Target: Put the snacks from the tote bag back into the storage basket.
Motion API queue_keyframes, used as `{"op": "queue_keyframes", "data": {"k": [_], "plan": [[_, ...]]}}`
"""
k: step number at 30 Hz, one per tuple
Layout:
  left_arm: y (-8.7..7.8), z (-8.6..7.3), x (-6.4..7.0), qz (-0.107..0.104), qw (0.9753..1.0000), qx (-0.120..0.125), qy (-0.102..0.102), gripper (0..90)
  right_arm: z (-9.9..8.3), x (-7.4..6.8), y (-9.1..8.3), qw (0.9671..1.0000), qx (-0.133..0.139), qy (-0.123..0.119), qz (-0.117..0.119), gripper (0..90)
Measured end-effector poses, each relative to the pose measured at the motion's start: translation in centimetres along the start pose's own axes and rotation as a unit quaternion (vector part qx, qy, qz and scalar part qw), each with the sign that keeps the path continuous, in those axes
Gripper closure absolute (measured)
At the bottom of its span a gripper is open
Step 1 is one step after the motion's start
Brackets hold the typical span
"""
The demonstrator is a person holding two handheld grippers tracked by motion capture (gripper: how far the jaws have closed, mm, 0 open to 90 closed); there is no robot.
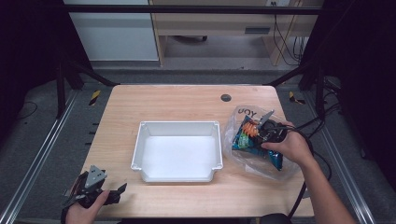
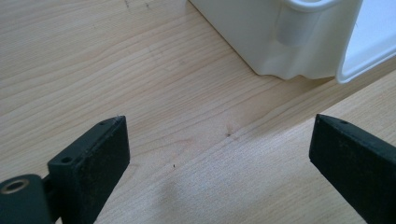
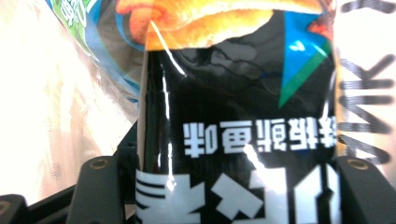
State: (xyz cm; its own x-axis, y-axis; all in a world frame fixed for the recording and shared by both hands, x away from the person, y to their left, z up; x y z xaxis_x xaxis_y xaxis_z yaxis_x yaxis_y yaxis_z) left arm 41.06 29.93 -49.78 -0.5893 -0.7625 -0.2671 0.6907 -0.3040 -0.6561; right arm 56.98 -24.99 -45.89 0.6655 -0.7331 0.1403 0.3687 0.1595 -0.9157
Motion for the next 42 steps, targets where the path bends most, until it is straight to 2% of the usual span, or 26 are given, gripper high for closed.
{"op": "queue_keyframes", "data": {"k": [2,4,6,11,17,22,24,26,30,31,33,42], "plan": [[0.0,0.0,0.0,-0.001,1.0,-0.002,0.0,4.6,0.1,0.0,-0.3,1.0,0.009,0.002,-0.001,38.8],[0.1,0.0,0.0,-0.002,1.0,-0.002,0.0,4.6,0.5,0.0,-1.6,0.9995,0.028,0.007,-0.012,39.1],[0.1,0.0,0.0,-0.002,1.0,0.0,0.0,4.6,0.6,0.1,-2.1,0.9994,0.03,0.002,-0.017,39.2],[-0.1,0.0,0.1,-0.002,1.0,0.003,-0.001,4.6,0.9,0.5,-3.8,0.9983,0.027,-0.003,-0.051,39.3],[-0.1,0.1,0.1,0.0,1.0,0.006,-0.002,4.7,0.6,0.3,-5.1,0.9974,0.032,-0.004,-0.064,39.5],[-0.3,0.2,0.0,0.003,0.9999,0.012,-0.005,4.7,0.1,0.6,-6.1,0.9969,0.052,0.008,-0.058,39.7],[-0.2,0.2,0.0,0.002,0.9999,0.011,-0.005,4.7,-0.1,0.6,-6.6,0.996,0.067,0.02,-0.056,39.8],[-0.2,0.2,0.0,0.001,0.9999,0.012,-0.006,4.7,-0.1,0.7,-7.3,0.9952,0.08,0.02,-0.053,39.9],[-0.3,0.3,0.1,0.0,0.9999,0.012,-0.002,4.7,0.2,0.4,-9.0,0.992,0.113,0.022,-0.051,40.0],[-0.3,0.3,0.1,-0.001,0.9999,0.012,-0.002,4.7,0.2,0.4,-9.0,0.992,0.113,0.022,-0.051,40.0],[-0.3,0.3,0.1,0.001,0.9999,0.012,-0.003,4.7,0.6,0.3,-9.6,0.989,0.139,0.03,-0.042,40.2],[-0.3,0.2,0.0,0.002,0.9999,0.011,-0.003,4.7,1.7,-0.3,-10.8,0.9845,0.17,0.033,-0.028,40.4]]}}
Point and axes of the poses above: each handheld gripper's, and its own axes: y roughly forward along the jaws, z roughly out of its top, x roughly to its right, the point moved 4 cm from there along y, roughly forward along the jaws, and after that the axes turned 12 degrees about y, right-handed, at the moved point
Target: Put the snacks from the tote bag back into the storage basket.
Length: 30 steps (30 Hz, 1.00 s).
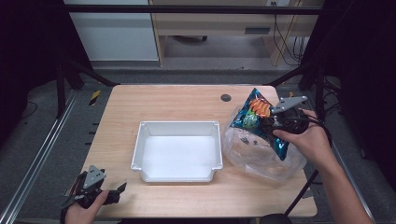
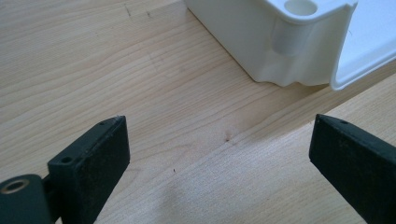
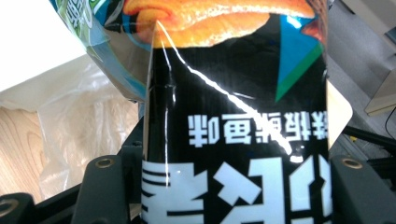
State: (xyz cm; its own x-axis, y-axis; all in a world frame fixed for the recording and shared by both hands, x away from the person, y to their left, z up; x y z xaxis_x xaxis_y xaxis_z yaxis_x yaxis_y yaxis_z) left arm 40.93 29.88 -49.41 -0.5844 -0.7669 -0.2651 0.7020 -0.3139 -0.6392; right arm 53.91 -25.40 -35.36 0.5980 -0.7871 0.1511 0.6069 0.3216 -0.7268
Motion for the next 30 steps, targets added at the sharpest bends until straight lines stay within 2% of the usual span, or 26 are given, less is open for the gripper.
{"op": "queue_keyframes", "data": {"k": [12,20,22,30], "plan": [[0.0,0.0,0.0,-0.002,1.0,0.002,-0.002,4.7,2.3,-2.0,-0.1,0.9996,0.011,-0.024,0.004,40.5],[-0.1,0.1,0.0,-0.002,1.0,0.003,-0.001,4.7,4.0,-3.9,0.1,0.9985,0.017,-0.051,0.012,40.5],[-0.1,0.1,0.0,-0.003,1.0,0.003,-0.001,4.7,4.6,-4.9,0.1,0.9975,0.022,-0.064,0.019,40.6],[0.0,0.1,0.1,-0.003,1.0,0.004,0.003,4.6,5.8,-6.6,0.9,0.9957,0.024,-0.087,0.024,40.5]]}}
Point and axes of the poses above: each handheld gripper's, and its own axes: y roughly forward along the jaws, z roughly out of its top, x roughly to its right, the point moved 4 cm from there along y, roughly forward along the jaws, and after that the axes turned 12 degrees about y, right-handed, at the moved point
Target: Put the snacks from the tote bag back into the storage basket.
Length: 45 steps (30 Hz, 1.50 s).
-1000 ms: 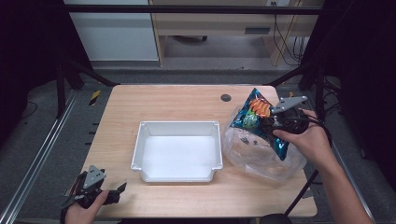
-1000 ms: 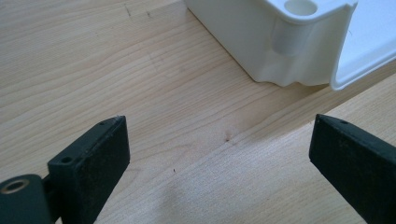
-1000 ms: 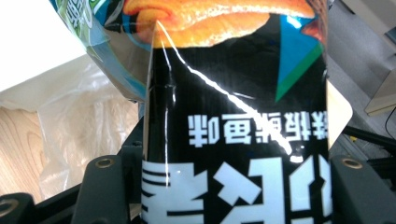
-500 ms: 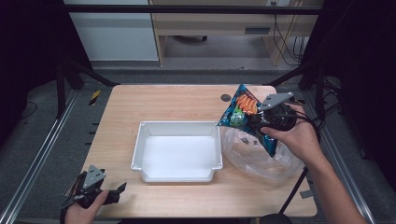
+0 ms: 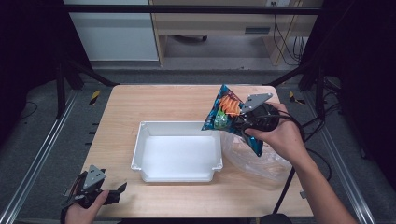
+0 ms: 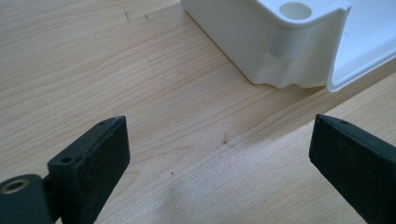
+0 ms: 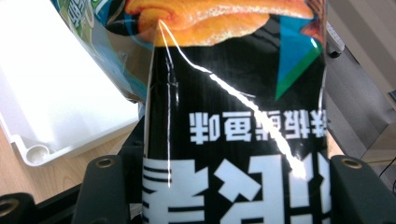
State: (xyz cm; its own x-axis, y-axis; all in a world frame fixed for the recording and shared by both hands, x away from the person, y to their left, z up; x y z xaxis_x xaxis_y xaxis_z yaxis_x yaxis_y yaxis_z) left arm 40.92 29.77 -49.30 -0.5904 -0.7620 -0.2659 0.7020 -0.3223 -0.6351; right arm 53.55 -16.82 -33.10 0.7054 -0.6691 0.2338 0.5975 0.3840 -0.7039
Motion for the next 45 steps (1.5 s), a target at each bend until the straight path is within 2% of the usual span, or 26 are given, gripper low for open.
{"op": "queue_keyframes", "data": {"k": [22,34,45], "plan": [[0.0,0.1,0.0,-0.002,1.0,0.003,-0.001,4.6,2.1,-3.0,3.3,0.9992,-0.008,-0.026,0.028,40.6],[-0.1,0.2,0.0,0.001,1.0,0.007,-0.004,4.6,3.0,-5.1,5.1,0.9976,-0.018,-0.046,0.049,40.7],[-0.1,0.1,0.0,0.001,1.0,0.006,-0.006,4.6,4.5,-6.8,6.8,0.996,-0.013,-0.062,0.064,40.7]]}}
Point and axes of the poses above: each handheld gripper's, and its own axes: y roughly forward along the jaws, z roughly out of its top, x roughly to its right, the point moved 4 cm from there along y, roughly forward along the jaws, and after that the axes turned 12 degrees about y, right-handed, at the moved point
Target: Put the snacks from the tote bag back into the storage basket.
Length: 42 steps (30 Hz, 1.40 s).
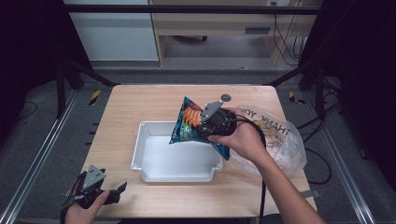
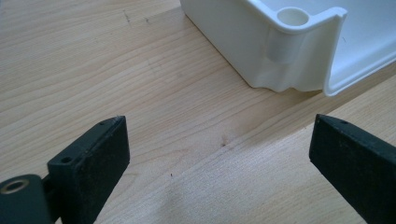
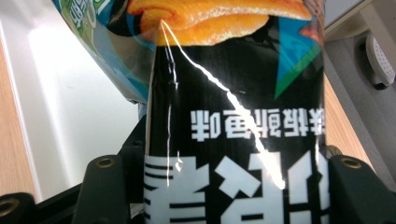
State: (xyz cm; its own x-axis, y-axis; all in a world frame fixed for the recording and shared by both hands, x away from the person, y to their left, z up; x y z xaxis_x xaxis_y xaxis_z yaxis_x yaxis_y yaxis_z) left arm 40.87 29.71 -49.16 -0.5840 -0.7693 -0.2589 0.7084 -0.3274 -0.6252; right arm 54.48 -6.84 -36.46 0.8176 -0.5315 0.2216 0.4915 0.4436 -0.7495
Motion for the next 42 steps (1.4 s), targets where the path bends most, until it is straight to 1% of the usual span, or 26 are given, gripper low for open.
{"op": "queue_keyframes", "data": {"k": [2,7,9,13,14,15,17,19,20,24,25,26,30,40,41,42], "plan": [[0.0,0.0,0.0,-0.002,1.0,-0.001,0.0,4.6,0.3,-0.1,0.2,1.0,0.007,0.002,0.003,40.7],[0.1,0.0,0.1,-0.002,1.0,-0.002,0.0,4.6,0.9,0.0,0.9,0.9999,0.011,0.001,0.008,40.7],[0.0,0.0,0.0,-0.001,1.0,-0.001,0.0,4.6,1.0,-0.1,1.2,0.9999,0.009,0.006,0.009,40.7],[0.0,-0.1,-0.1,0.0,1.0,-0.003,0.0,4.6,1.3,-0.1,1.8,0.9999,0.01,0.002,0.012,40.7],[0.0,-0.1,-0.1,0.0,1.0,-0.003,-0.001,4.6,1.3,-0.1,1.9,0.9998,0.01,0.006,0.014,40.7],[0.0,-0.1,-0.1,0.0,1.0,-0.002,-0.001,4.6,1.4,-0.1,2.0,0.9999,0.009,0.003,0.014,40.7],[0.0,-0.1,-0.1,-0.001,1.0,-0.001,-0.001,4.6,1.5,-0.2,2.2,0.9998,0.013,0.007,0.015,40.8],[0.0,-0.1,-0.1,-0.001,1.0,-0.002,-0.001,4.6,1.6,-0.3,2.4,0.9998,0.01,0.006,0.015,40.8],[-0.1,-0.1,0.0,-0.002,1.0,-0.003,-0.001,4.6,1.6,-0.3,2.4,0.9998,0.01,0.002,0.015,40.8],[0.0,-0.1,0.0,-0.002,1.0,-0.002,0.0,4.6,1.8,-0.7,2.7,0.9998,0.01,0.002,0.018,40.8],[0.0,-0.1,0.0,-0.002,1.0,-0.003,0.0,4.6,1.9,-0.7,2.8,0.9997,0.008,-0.005,0.021,40.8],[0.0,-0.1,0.0,-0.002,1.0,-0.002,0.0,4.6,2.0,-0.9,3.0,0.9997,0.01,-0.001,0.022,40.8],[0.0,-0.1,0.0,-0.002,1.0,-0.001,-0.001,4.6,2.1,-1.2,3.3,0.9997,0.009,-0.004,0.024,40.8],[0.1,-0.1,0.0,-0.002,1.0,-0.004,0.002,4.6,2.4,-2.1,4.1,0.9991,0.007,-0.015,0.04,40.9],[0.1,-0.1,0.0,-0.002,1.0,-0.004,0.002,4.6,2.5,-2.1,4.2,0.9989,0.009,-0.02,0.042,40.9],[0.1,-0.1,0.0,-0.002,1.0,-0.004,0.002,4.6,2.5,-2.2,4.3,0.9988,0.008,-0.02,0.044,40.9]]}}
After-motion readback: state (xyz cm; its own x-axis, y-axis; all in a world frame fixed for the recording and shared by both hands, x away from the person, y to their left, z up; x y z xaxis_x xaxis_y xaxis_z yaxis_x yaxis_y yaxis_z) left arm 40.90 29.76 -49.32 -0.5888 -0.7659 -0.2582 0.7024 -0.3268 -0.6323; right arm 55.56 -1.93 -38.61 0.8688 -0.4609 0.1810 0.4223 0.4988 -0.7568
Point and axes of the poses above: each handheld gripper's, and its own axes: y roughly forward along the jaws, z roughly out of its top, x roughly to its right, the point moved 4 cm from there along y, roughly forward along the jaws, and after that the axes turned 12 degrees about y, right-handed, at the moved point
